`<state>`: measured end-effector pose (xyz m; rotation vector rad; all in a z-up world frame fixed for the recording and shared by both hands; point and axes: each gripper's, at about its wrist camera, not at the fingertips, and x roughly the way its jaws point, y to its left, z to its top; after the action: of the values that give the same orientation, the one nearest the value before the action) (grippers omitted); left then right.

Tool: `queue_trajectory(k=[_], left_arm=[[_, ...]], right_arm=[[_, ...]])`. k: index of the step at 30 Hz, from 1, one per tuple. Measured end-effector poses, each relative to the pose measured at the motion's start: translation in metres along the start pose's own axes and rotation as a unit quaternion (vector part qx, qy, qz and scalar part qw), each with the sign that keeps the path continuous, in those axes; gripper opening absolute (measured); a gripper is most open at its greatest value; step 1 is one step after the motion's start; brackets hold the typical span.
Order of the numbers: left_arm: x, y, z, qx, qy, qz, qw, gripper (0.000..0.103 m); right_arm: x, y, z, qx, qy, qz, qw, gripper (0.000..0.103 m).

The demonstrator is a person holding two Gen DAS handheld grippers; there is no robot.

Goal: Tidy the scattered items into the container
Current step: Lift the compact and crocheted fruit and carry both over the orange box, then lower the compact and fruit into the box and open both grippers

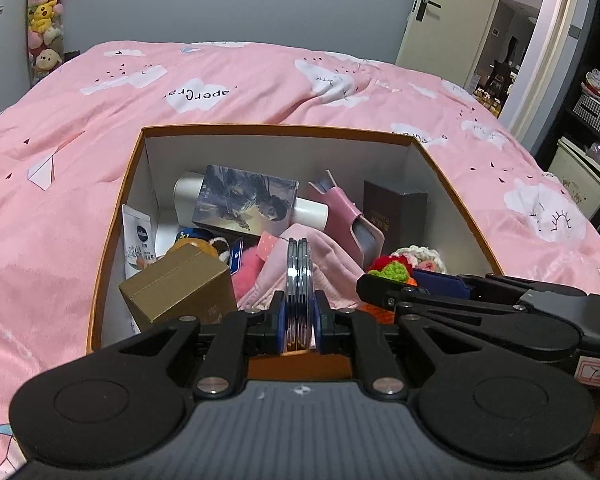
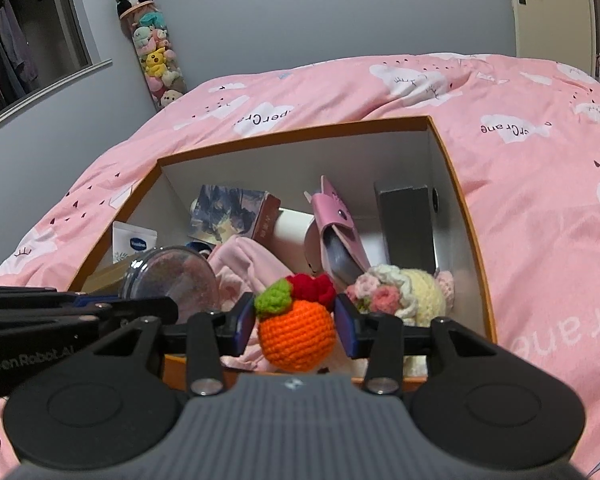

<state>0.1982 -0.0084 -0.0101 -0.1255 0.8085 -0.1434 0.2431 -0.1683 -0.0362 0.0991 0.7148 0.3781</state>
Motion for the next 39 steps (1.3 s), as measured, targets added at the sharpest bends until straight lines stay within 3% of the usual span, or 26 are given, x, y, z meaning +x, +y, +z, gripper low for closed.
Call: queue_trajectory(k=[8,13,25,31,36,39], left_arm=[[-0.002,-0.002,-0.001,0.008,0.005,0.009,0.9999,0.018],[-0.016,-0.004,-0.001,0.012,-0.015,0.018,0.9997,0.041],[-0.078,-0.021,-0.014,0.05,-0.1,0.066,0.9916,0.064],[-0.081,-0.024,-0.014,0.033,-0.119,0.089,0.9883,0.083],[-0.08,-0.025,-0.024,0.011,-0.144,0.12,0.9823,0.086],[-0.079,-0.026,-0.029,0.012,-0.133,0.121,0.9835,0.088]], right_arm=[[-0.01,0.002,0.003,0.001,-0.017,0.0,1.0,0.051],[-0.024,0.002,0.007,0.008,-0.036,-0.002,0.999,0.054],[-0.092,0.012,0.009,-0.022,-0.125,-0.041,0.991,0.068],[-0.105,0.018,0.006,-0.039,-0.127,-0.062,0.989,0.073],[-0.11,0.017,0.0,-0.04,-0.121,-0.07,0.989,0.079],[-0.111,0.019,-0.006,-0.042,-0.114,-0.075,0.99,0.084]])
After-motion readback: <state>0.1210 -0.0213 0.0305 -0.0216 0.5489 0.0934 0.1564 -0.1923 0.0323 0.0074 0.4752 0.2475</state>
